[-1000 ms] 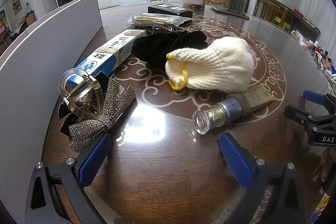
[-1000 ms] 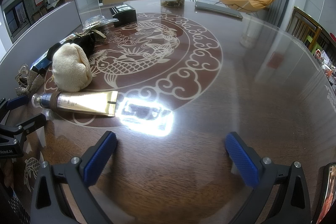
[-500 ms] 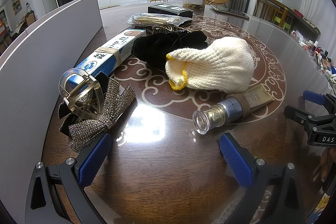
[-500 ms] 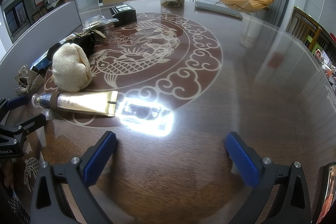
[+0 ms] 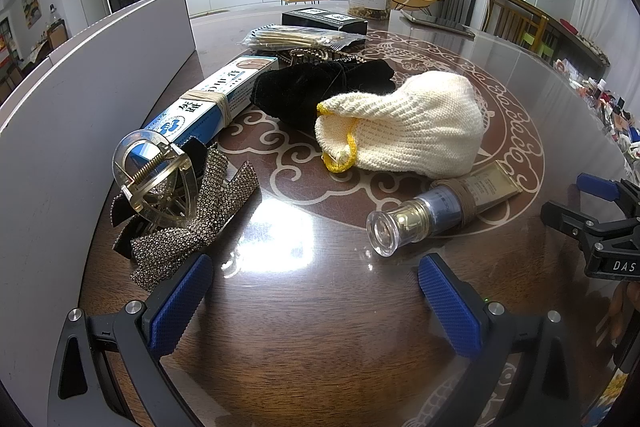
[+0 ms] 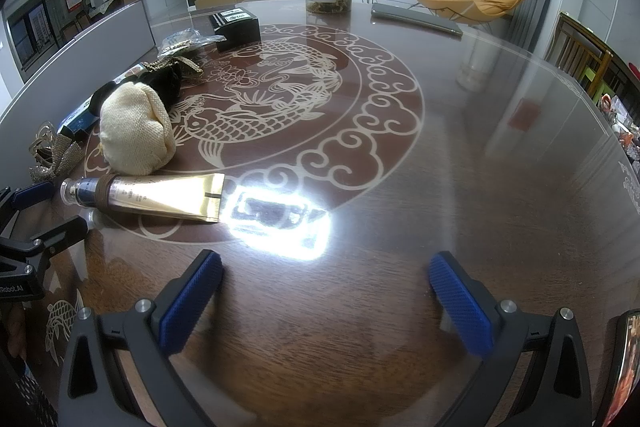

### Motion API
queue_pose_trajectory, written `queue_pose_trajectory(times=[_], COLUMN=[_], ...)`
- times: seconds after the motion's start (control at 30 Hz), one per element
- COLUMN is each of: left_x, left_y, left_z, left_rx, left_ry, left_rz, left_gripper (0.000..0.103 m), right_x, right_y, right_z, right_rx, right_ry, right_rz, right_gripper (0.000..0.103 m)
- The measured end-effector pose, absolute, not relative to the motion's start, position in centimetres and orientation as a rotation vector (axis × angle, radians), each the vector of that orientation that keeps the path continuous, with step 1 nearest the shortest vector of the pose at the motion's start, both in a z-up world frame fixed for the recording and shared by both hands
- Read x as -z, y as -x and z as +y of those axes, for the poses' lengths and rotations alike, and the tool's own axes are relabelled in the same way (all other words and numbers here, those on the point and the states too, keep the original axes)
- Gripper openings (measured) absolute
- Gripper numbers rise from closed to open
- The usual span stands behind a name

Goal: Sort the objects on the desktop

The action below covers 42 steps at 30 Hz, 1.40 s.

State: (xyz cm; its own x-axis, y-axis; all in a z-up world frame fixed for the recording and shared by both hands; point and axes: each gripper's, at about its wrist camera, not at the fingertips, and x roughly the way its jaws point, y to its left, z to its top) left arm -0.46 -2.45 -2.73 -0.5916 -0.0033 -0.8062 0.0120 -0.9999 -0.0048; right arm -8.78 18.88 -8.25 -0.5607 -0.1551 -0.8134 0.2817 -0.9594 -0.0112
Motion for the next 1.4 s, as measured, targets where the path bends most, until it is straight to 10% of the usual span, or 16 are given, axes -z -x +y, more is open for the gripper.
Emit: queue_pose_trajectory(times=[0.83,1.2,1.4], left_x=[1.3,-1.2,0.5], left_y=[-1.8,3.4,5.5], left_z=[-5.4,3.2,4.8], left_rx=[2.840,3.058,3.081], left_ry=[-1.397,-1.548,-1.732], left_rz=[0.258,-0.355,-0.304], left_gripper=[0.103,0.103,0.103], right_x=[8.2,8.3,8.3], right_y=[8.8,8.8,8.8], right_z=[18.9,18.9,19.0], right_rx=[2.564,2.564,2.564], right_ry=[-1.315,-1.315,-1.315], right_rz=[0.207,0.207,0.207], right_gripper=[0.103,0.103,0.103])
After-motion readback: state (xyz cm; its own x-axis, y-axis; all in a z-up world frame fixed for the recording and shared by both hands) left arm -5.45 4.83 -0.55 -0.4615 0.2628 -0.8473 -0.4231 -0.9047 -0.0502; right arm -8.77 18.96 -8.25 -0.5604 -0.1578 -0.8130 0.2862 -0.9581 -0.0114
